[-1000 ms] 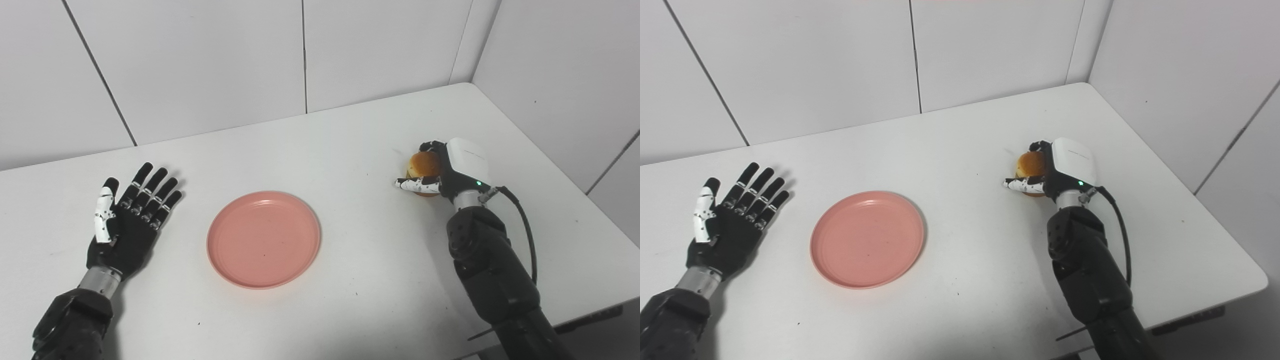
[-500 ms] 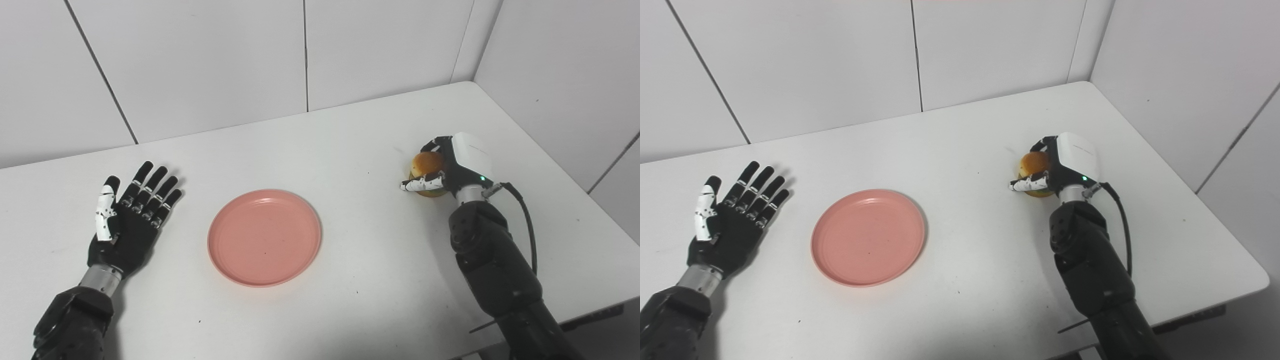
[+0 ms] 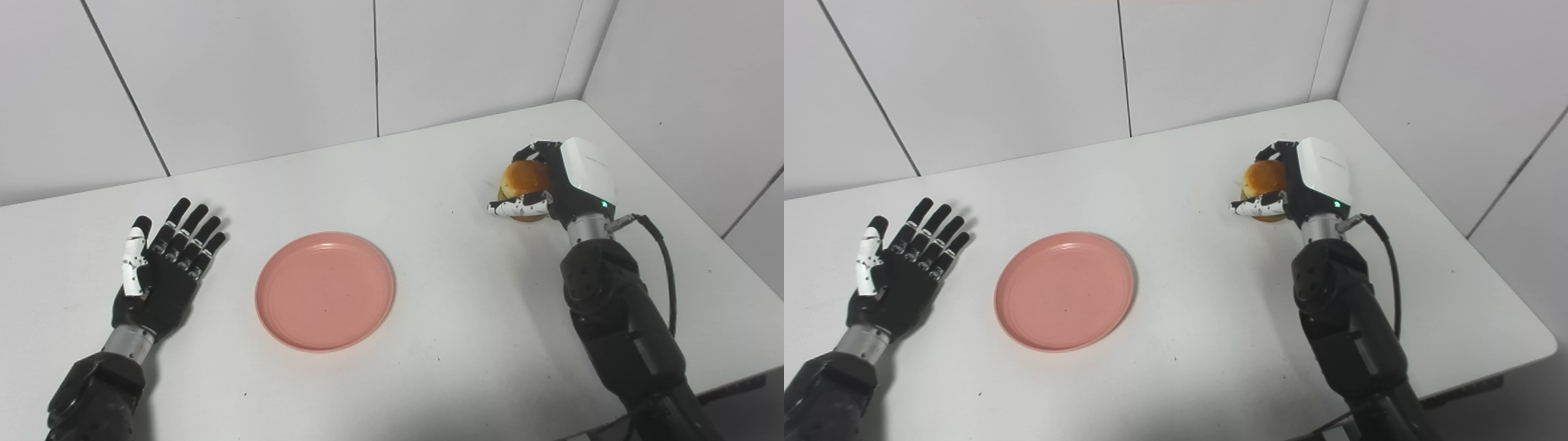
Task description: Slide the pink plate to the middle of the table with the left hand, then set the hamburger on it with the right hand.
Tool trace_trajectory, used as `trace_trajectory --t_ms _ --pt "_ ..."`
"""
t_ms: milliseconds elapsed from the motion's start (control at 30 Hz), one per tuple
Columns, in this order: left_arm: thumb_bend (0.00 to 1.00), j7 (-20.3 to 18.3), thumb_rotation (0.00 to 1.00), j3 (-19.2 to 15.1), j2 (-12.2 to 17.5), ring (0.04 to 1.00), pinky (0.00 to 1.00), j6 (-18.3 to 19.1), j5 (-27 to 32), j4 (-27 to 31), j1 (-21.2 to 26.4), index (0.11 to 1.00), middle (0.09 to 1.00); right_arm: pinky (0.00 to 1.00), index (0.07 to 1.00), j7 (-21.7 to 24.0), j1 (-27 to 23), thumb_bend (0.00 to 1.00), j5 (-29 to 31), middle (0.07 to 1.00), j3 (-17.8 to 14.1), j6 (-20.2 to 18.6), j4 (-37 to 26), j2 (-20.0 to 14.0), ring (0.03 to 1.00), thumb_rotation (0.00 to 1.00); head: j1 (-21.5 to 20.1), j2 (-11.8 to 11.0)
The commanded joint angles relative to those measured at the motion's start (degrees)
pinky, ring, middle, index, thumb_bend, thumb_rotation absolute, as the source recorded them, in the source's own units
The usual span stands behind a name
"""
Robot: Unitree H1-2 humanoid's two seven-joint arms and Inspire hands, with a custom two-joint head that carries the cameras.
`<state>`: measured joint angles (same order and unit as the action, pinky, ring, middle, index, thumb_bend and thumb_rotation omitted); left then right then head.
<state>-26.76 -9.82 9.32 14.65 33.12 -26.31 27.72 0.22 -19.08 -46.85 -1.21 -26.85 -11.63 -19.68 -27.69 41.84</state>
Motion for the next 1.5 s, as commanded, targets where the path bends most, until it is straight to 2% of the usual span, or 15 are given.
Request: trace_trajectory --t_ms 0,67,133,167,300,333,367,500,633,867,1067,1133,1267,1367,1467 --pt "0.4 3.5 1.0 1.6 -0.9 0.934 0.96 3.2 -3.6 -1.6 -4.0 0.958 0.953 0.25 0.535 0.8 -2.8 0.52 -2.6 0.421 0.6 0.0 -3.9 0.6 0.34 0.0 1.0 0.1" --pt "0.4 4.2 1.0 2.2 -1.2 0.935 0.95 3.0 -4.2 -0.8 -4.3 0.953 0.951 0.24 0.533 2.2 -3.4 0.52 -3.7 0.413 1.5 0.0 -5.4 1.2 0.33 0.0 2.2 0.1" --pt "0.39 5.6 1.0 2.6 -2.1 0.938 0.95 3.3 -4.5 0.4 -4.8 0.949 0.951 0.23 0.529 3.6 -4.2 0.52 -3.6 0.41 2.9 0.3 -7.1 1.8 0.328 0.0 5.9 0.1" --pt "0.39 6.2 1.0 2.7 -2.6 0.938 0.95 3.6 -4.5 0.9 -5.0 0.946 0.949 0.24 0.528 4.4 -4.6 0.52 -3.9 0.409 3.6 0.3 -7.7 2.1 0.33 0.0 6.4 0.1" --pt "0.39 8.8 1.0 3.3 -4.2 0.929 0.95 4.6 -5.3 3.3 -5.9 0.935 0.939 0.25 0.532 6.3 -6.3 0.52 -5.1 0.413 6.9 1.0 -8.2 3.2 0.338 0.0 10.0 0.2" --pt "0.39 9.4 1.0 3.5 -4.6 0.927 0.95 4.8 -5.4 3.8 -6.1 0.933 0.937 0.25 0.533 6.7 -6.7 0.52 -5.2 0.414 7.6 1.3 -8.1 3.4 0.338 0.0 11.9 0.1" --pt "0.39 9.8 1.0 3.7 -4.8 0.926 0.95 4.9 -5.4 4.1 -6.2 0.93 0.936 0.24 0.534 7.0 -6.9 0.52 -5.3 0.414 8.1 1.4 -8.1 3.5 0.337 0.0 11.9 0.1" --pt "0.39 11.2 1.0 4.2 -6.2 0.924 0.94 5.8 -5.4 5.4 -6.6 0.933 0.938 0.26 0.537 7.5 -8.9 0.52 -4.3 0.421 11.7 3.5 -5.3 5.4 0.355 0.0 17.6 0.1" --pt "0.39 11.9 1.0 4.9 -7.1 0.922 0.94 5.2 -6.1 5.5 -6.5 0.932 0.937 0.24 0.535 6.8 -10.9 0.52 -4.5 0.415 14.7 4.7 -2.1 7.2 0.335 0.0 20.8 0.1" --pt "0.39 12.9 1.0 6.1 -8.9 0.919 0.93 4.1 -7.4 5.5 -6.5 0.926 0.925 0.24 0.535 5.4 -13.1 0.52 -1.7 0.415 17.9 9.4 3.1 10.3 0.325 0.0 26.3 0.6" --pt "0.4 14.5 1.0 6.9 -10.3 0.887 0.91 4.7 -8.8 6.7 -6.6 0.907 0.895 0.23 0.53 5.3 -13.7 0.52 -2.5 0.408 20.7 10.1 6.0 12.2 0.318 0.0 28.9 1.2" --pt "0.39 15.2 1.0 7.0 -10.8 0.876 0.9 5.0 -9.2 6.9 -6.6 0.895 0.882 0.22 0.493 5.0 -13.7 0.53 -2.5 0.465 21.5 9.9 6.6 12.9 0.303 0.0 29.4 1.4" --pt "0.39 15.5 1.0 7.3 -11.2 0.883 0.89 4.9 -9.9 7.0 -6.5 0.891 0.889 0.17 0.485 4.7 -13.5 0.53 -1.9 0.472 22.4 10.5 7.6 13.5 0.252 0.0 29.8 1.7" --pt "0.39 15.3 1.0 7.6 -11.3 0.89 0.9 4.8 -10.3 6.9 -6.4 0.896 0.9 0.19 0.484 5.3 -13.3 0.53 -0.7 0.475 22.9 11.0 8.2 13.7 0.279 0.0 29.8 1.8" --pt "0.39 15.3 1.0 7.8 -11.4 0.892 0.89 5.0 -10.5 7.2 -6.5 0.896 0.905 0.2 0.522 5.5 -12.9 0.52 -0.4 0.411 23.4 10.9 8.2 13.8 0.294 0.0 29.8 2.2"
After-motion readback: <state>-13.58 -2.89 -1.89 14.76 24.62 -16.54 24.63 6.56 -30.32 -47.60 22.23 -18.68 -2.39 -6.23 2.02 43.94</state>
